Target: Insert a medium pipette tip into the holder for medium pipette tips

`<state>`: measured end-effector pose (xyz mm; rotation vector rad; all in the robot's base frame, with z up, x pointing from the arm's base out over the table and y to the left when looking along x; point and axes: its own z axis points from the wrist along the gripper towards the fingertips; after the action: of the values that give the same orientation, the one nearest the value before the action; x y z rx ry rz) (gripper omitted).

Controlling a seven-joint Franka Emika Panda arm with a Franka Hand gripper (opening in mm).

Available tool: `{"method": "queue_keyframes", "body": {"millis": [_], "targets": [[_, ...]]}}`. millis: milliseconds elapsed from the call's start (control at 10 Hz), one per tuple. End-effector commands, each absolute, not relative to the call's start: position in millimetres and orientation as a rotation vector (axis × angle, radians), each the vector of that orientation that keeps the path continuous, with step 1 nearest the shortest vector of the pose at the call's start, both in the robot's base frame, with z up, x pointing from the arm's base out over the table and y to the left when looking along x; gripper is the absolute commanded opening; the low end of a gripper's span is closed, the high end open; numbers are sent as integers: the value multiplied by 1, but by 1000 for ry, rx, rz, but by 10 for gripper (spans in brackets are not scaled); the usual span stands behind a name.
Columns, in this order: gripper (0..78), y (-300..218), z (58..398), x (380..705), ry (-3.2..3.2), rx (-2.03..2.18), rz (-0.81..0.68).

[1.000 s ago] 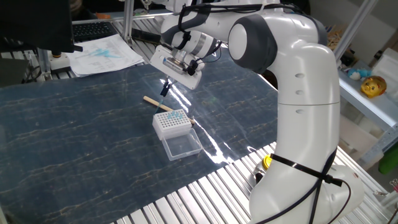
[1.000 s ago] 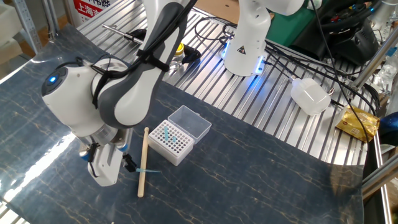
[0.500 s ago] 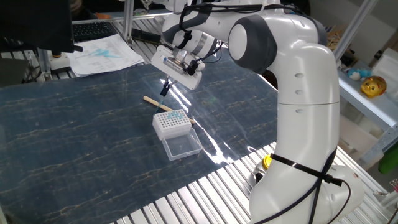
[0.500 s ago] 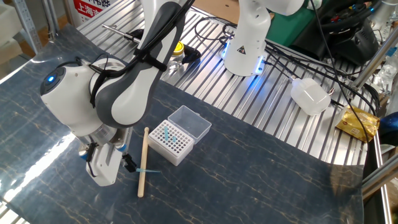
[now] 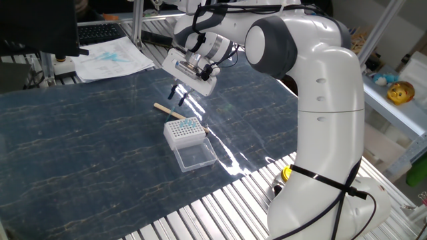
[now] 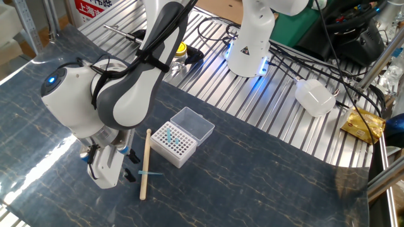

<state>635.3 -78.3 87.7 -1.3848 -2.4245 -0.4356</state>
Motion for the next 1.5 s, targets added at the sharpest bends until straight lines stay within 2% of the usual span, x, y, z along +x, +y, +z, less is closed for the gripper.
{"method": "queue_keyframes", "body": {"millis": [100,1500], "targets": [[775,-79,89,636,-2421,-1394,-436],[775,-73,74,633,-2442,-1363,-436]]}}
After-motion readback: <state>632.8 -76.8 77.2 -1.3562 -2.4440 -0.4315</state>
